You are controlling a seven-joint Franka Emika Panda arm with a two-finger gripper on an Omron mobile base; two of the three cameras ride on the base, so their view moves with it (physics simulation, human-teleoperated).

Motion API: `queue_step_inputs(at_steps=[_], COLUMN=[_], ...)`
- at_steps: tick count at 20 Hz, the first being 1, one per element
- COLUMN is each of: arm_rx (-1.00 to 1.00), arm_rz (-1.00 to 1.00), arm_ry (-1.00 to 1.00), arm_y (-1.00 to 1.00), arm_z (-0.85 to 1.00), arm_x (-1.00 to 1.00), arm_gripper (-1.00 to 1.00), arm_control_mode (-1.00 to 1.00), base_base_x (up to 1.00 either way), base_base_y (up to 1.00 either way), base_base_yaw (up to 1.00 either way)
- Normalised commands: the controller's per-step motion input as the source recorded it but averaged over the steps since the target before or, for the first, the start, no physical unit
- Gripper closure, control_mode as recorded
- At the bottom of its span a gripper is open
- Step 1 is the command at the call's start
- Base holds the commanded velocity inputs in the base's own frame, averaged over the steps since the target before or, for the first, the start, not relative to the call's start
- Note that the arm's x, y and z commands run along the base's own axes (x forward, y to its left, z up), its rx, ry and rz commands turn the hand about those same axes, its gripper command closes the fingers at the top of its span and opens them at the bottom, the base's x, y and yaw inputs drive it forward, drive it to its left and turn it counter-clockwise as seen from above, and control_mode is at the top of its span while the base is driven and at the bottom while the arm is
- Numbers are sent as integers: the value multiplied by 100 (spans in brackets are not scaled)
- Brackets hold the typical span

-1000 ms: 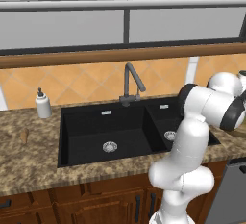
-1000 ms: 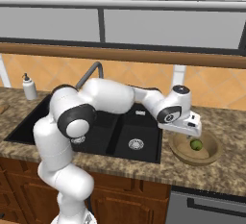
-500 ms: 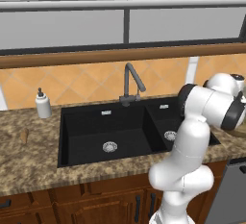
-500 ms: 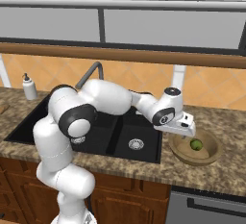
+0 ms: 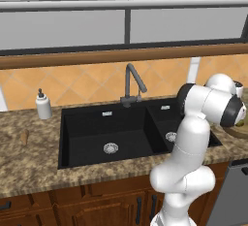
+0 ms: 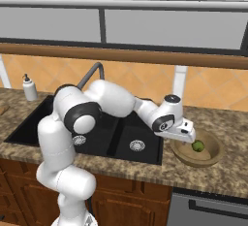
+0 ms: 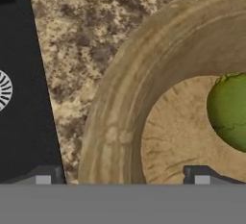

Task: Pick the lime from the sink and place it in the bowl. Then pick the bowl and place it in the microwave. Then close the microwave door and press the start button.

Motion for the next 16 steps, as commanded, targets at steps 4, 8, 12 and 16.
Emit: queue_step_inputs(at_steps=[4,8,12,16], arm_rx=[0,0,0,-2], arm_rz=[0,0,0,4], arm_ry=[0,1,0,-7], arm_y=[0,0,1,11], arm_z=[-15,-4,0,2], arm_x=[0,-2,-1,-12], arm_gripper=[100,100,100,100], arm_control_mode=[-100,-100,-100,-100], base_base_x=[0,0,0,0], base_base_y=[0,0,0,0], base_base_yaw=[0,0,0,0])
